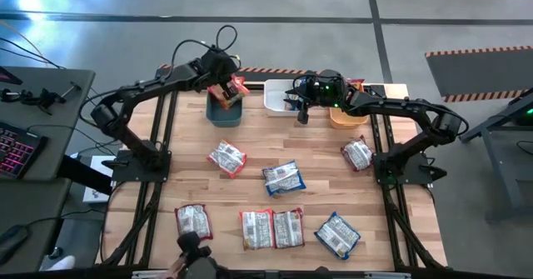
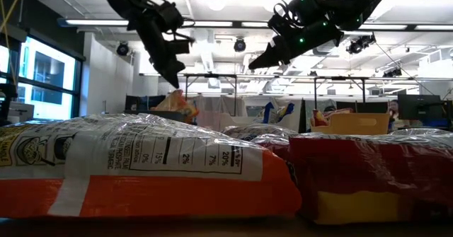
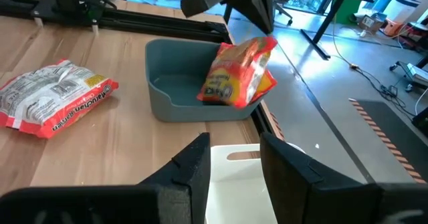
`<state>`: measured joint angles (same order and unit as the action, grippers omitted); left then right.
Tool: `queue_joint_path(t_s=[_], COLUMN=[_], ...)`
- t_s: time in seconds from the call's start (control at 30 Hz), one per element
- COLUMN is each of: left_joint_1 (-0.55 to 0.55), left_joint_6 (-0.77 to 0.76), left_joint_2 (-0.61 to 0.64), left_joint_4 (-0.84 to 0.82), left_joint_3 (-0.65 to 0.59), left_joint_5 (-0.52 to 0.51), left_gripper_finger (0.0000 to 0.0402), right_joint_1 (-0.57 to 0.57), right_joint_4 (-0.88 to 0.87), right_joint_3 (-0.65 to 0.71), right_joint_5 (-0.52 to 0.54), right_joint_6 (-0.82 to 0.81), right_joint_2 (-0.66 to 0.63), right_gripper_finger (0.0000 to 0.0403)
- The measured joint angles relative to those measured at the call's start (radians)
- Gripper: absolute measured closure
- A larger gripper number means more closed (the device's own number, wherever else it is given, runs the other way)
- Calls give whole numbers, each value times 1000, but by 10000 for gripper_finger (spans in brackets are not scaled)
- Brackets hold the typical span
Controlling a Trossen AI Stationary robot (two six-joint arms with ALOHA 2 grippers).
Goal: Sort Maruchan noodles
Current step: Put the right orange noodle pack into the blue bin
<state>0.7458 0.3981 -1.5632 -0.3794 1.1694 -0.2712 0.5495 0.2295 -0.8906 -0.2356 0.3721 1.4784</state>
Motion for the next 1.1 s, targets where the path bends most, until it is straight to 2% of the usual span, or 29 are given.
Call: queue_joint_path(t_s=[0.07, 0.2, 0.43, 0.5, 0.63, 0.83, 0.97, 1.1], left_joint_1=[-19, -72, -105, -68, 36, 159, 162, 145], left_joint_6=[30, 118, 8, -62, -223, -316, -318, -315], left_joint_2=[7, 7, 7, 10, 12, -20, -73, -124], left_joint_4=[-6, -11, -38, -106, -180, -128, -70, -13], left_joint_3=[0, 0, 0, 6, 22, 22, 22, 21], left_joint_5=[-71, -279, -324, -269, 16, 310, 346, 312], left_gripper_finger=[401, 401, 385, 366, 315, 235, 205, 195], right_joint_1=[0, 0, 0, 0, 0, 0, 0, 0], right_joint_4=[0, 0, -2, -8, -8, -8, -8, -8], right_joint_3=[0, 0, 0, 0, 0, 0, 0, 0], right_joint_5=[0, 0, -25, -41, -58, -61, -61, -61], right_joint_6=[0, 0, 0, -1, 0, 3, 3, 3], right_joint_2=[0, 0, 0, 0, 0, 0, 0, 0], right_gripper_finger=[290, 290, 290, 290, 290, 290, 290, 290])
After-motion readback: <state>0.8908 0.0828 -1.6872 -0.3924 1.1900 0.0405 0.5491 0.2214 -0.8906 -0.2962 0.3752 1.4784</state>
